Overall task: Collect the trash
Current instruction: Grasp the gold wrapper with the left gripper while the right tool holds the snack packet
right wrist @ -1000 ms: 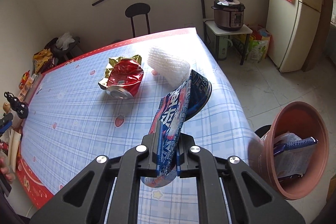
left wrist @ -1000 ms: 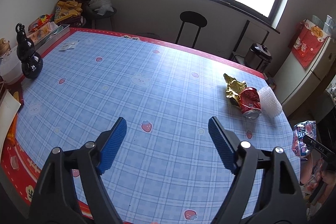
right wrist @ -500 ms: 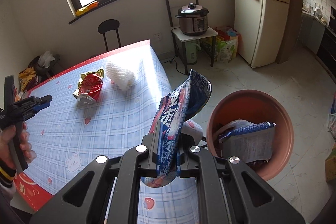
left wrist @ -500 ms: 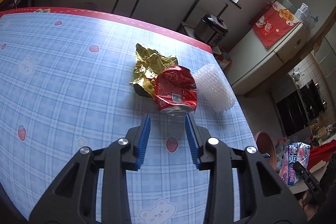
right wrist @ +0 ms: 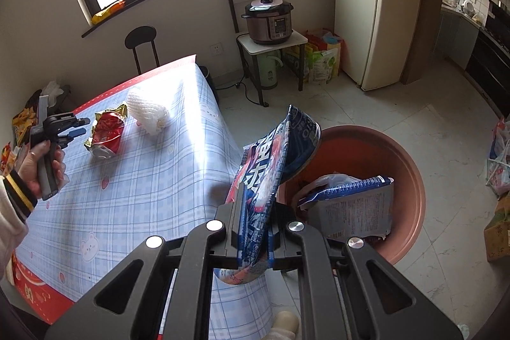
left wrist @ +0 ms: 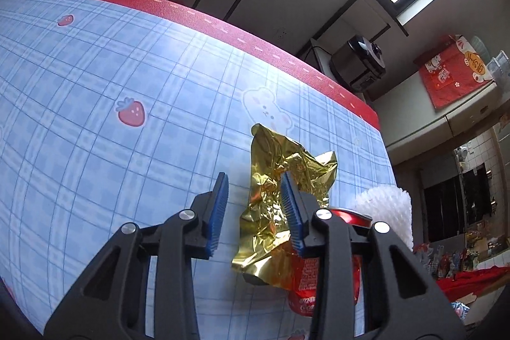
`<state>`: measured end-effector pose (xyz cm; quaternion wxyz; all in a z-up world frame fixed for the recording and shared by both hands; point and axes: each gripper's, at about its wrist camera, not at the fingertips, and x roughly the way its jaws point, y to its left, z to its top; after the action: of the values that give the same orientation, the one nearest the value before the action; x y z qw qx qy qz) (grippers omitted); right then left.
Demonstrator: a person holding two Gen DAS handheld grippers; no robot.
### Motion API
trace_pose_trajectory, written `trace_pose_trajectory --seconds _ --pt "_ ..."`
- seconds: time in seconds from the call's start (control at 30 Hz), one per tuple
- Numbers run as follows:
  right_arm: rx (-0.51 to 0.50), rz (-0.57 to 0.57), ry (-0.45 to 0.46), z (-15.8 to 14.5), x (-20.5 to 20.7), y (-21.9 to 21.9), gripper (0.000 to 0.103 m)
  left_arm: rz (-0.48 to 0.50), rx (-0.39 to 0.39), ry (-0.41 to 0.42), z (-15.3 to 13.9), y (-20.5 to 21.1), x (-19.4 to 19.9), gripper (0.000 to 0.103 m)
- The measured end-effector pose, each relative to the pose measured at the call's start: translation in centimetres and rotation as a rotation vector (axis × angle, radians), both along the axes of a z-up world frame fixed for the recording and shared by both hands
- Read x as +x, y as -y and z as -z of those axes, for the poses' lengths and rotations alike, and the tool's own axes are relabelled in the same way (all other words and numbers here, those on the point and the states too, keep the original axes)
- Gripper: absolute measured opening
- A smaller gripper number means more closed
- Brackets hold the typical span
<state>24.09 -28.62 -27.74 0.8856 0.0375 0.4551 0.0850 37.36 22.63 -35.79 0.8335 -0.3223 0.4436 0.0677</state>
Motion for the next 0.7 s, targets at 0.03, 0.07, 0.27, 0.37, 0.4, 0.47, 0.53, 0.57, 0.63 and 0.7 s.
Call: trace_pose_trajectory --seconds 0.03,0.07,0.27,0.37,0.4,0.47,0.53,0.57,0.63,0.7 --pt "-0.005 -0.003 0.0 0.0 0.0 -0.2 0.01 -0.007 -0.025 0.004 0.5 -0.2 0.4 0.036" --pt "-0.011 -0.006 0.0 0.0 0.0 -0.3 0.01 -0.011 -0.041 0.009 0.8 -0.3 0.8 0.036" --pt "-0.041 -0.008 -0.006 -0.1 -0.1 -0.8 0.01 0.035 -0.05 -0.01 2.3 0.8 2.7 0.024" --pt "-0.04 -0.004 -0.007 -0.3 -0.1 -0.7 0.01 0.039 -0.043 -0.022 2.7 1.4 2.8 0.021" --pt "-0.039 -0.004 -0.007 -0.4 -0.1 -0.7 0.01 0.039 -0.039 -0.018 2.6 1.5 2.6 0.02" --pt "-0.033 -0.008 -0.004 -0.6 -0.1 -0.8 0.01 0.041 -0.019 0.002 2.1 1.8 1.9 0.018" --pt "-0.029 -0.019 0.003 -0.9 -0.1 -1.2 0.01 0.043 -0.006 0.025 1.1 1.9 0.9 0.014" --pt "-0.026 -0.026 0.008 -1.1 -0.2 -1.4 0.01 0.041 0.002 0.037 0.5 1.9 0.3 0.014" --pt "-0.014 -0.039 0.018 -1.4 -0.3 -1.7 0.01 0.04 0.021 0.064 -1.0 1.8 -1.3 0.011" --pt "0.0 -0.051 0.027 -1.6 -0.4 -2.0 0.01 0.048 0.058 0.087 -2.5 1.5 -3.2 0.01"
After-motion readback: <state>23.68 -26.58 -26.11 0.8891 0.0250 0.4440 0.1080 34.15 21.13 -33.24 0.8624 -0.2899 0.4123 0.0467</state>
